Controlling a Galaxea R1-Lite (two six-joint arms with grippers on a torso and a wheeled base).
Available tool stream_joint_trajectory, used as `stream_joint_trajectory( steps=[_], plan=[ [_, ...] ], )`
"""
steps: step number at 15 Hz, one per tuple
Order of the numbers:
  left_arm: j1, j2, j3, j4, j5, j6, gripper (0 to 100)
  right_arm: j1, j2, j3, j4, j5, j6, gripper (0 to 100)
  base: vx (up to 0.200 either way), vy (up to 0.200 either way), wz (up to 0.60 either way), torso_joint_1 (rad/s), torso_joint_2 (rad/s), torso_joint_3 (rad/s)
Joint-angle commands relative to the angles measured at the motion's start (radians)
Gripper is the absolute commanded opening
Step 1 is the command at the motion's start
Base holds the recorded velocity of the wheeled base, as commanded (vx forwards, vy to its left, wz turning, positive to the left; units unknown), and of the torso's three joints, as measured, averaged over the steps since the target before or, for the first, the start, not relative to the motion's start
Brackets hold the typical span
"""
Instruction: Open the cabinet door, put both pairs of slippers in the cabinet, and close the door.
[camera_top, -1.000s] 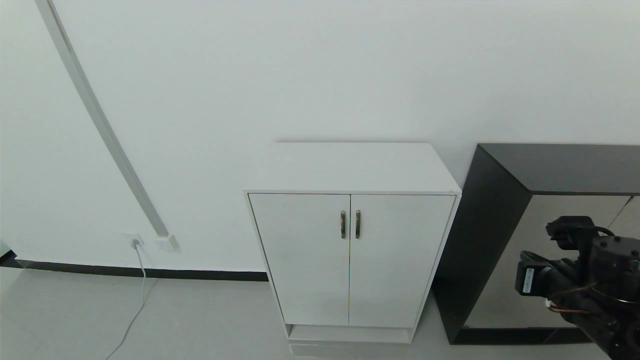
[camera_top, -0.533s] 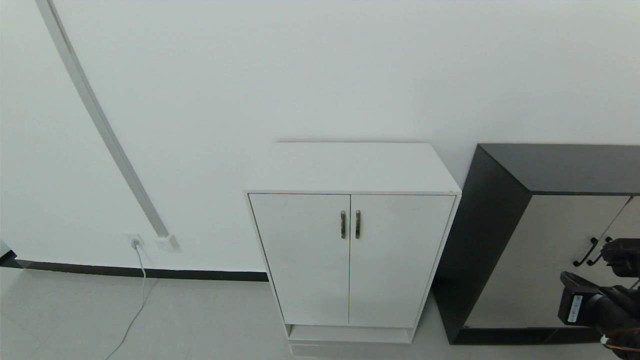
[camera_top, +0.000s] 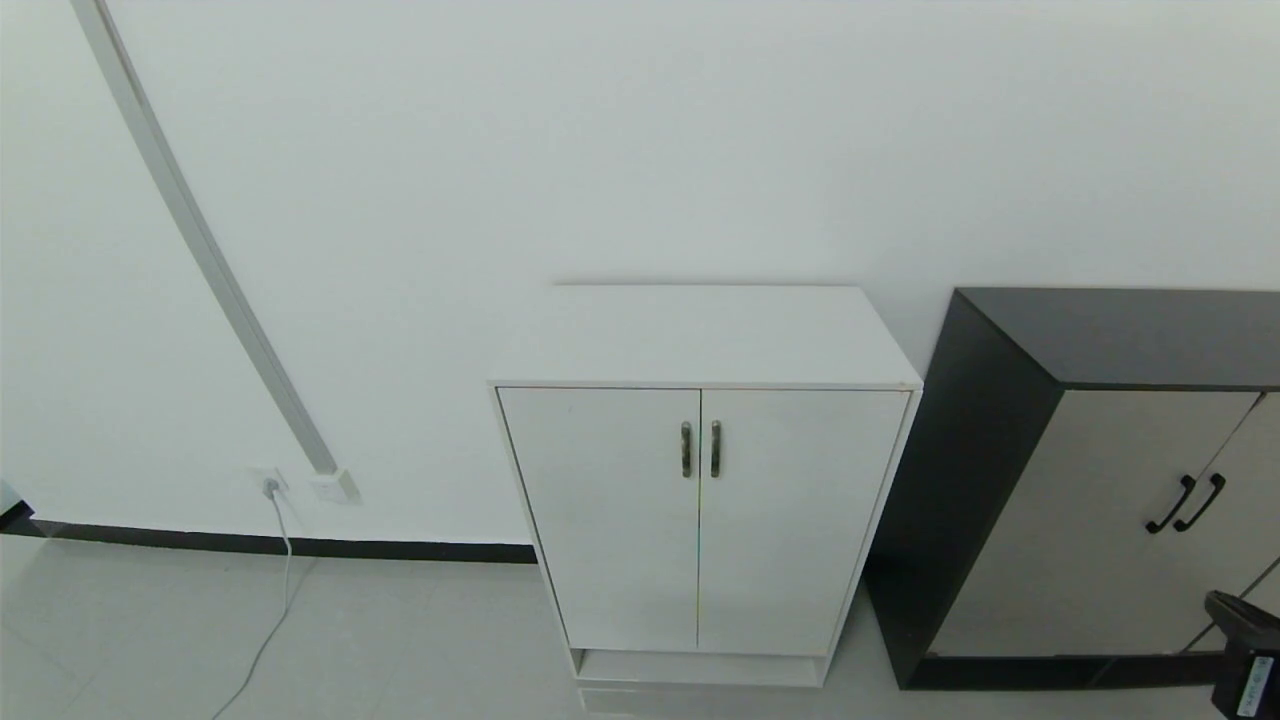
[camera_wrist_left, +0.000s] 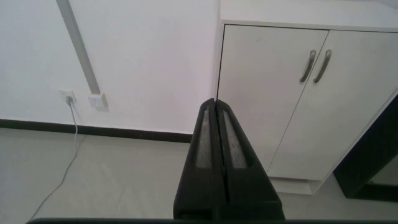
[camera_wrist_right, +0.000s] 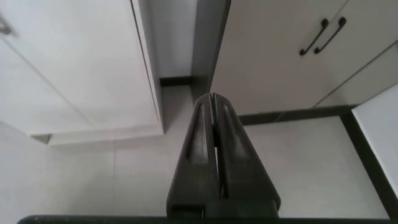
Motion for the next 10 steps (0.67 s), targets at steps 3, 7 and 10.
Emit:
stream_joint_trajectory(
  steps=[3,7,10],
  plan=[
    [0.0,0.001,0.0,0.0,0.0,-0.001,0,0.003,-0.376,0.0,0.37,0.103,-0.002,0,0.0,0.0,0.0,0.0,0.0,0.0],
    [0.0,0.001,0.0,0.0,0.0,-0.001,0,0.003,-0.626,-0.002,0.607,0.221,-0.002,0,0.0,0.0,0.0,0.0,0.0,0.0],
    [0.0,0.001,0.0,0.0,0.0,-0.001,0,0.007,-0.755,0.0,0.752,0.29,-0.022,0,0.0,0.0,0.0,0.0,0.0,0.0]
  ],
)
